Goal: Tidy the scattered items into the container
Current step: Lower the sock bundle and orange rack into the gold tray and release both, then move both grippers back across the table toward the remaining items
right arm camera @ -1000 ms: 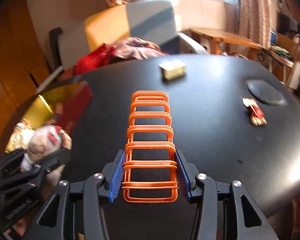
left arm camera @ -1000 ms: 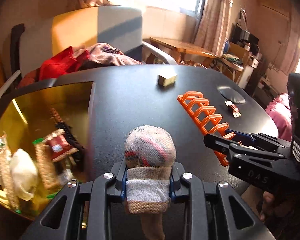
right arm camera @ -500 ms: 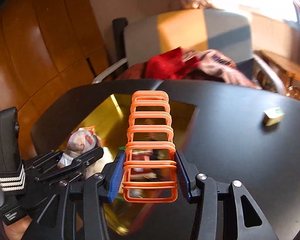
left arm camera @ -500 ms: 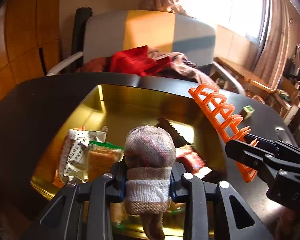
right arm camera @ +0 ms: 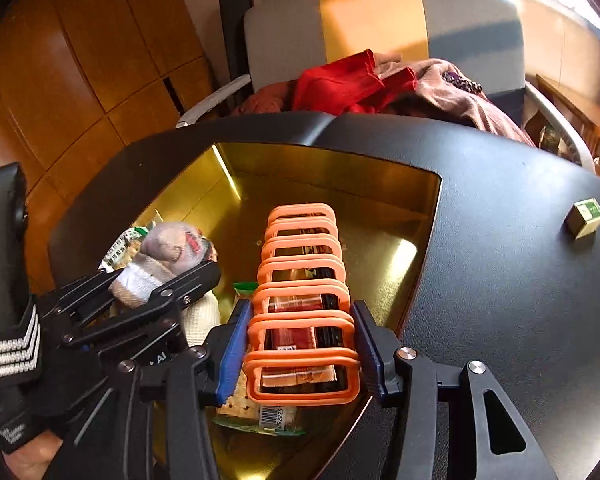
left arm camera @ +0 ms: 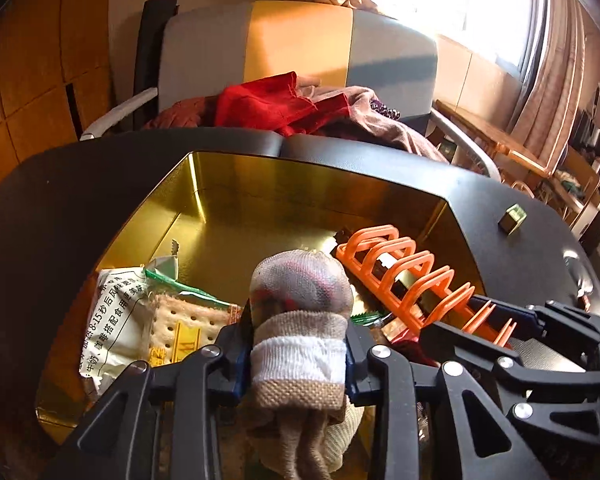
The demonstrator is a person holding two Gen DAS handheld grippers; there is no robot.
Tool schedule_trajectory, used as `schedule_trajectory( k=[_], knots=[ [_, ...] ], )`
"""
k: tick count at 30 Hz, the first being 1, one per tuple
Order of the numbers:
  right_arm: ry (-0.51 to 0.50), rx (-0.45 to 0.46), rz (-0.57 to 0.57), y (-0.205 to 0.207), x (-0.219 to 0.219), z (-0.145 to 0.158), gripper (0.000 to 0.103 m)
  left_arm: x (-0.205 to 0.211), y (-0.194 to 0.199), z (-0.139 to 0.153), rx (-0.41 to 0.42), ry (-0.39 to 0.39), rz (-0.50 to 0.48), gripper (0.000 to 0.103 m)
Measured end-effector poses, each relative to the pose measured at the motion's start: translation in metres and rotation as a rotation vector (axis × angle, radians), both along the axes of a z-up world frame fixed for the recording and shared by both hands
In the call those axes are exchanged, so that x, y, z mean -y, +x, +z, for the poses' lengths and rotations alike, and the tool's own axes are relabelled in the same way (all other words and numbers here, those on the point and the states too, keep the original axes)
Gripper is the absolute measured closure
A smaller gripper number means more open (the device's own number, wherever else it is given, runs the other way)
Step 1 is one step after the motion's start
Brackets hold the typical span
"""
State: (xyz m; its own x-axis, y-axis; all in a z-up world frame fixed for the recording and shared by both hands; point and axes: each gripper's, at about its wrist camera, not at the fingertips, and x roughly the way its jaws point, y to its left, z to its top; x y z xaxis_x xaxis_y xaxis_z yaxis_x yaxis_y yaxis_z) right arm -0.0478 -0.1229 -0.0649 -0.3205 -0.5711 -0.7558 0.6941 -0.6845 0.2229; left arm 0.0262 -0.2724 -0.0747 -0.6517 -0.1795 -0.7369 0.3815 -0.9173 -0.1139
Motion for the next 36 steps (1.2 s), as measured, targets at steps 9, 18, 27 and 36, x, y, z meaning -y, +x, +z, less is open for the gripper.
schedule_trajectory(
  k=[9, 18, 27, 36],
  knots=[
    [-0.04, -0.001, -0.024, 0.009, -0.015, 0.005, 0.044, 0.009, 0.007, 0.007, -0.05, 0.149, -0.022, 0.053],
    [-0.075, -0.009, -0.074, 0.018, -0.036, 0.013, 0.035, -0.009, 0.028, 0.024, -0.082, 0.081, 0.005, 0.051],
    [-0.107, -0.011, -0.23, 0.012, -0.092, 0.016, 0.024, -0.055, 0.037, 0.034, -0.098, 0.064, -0.087, 0.051],
    [-0.055, 0.029, -0.421, 0.006, -0.172, -0.013, 0.02, -0.127, 0.013, 0.038, -0.05, 0.047, -0.281, 0.051]
  ],
)
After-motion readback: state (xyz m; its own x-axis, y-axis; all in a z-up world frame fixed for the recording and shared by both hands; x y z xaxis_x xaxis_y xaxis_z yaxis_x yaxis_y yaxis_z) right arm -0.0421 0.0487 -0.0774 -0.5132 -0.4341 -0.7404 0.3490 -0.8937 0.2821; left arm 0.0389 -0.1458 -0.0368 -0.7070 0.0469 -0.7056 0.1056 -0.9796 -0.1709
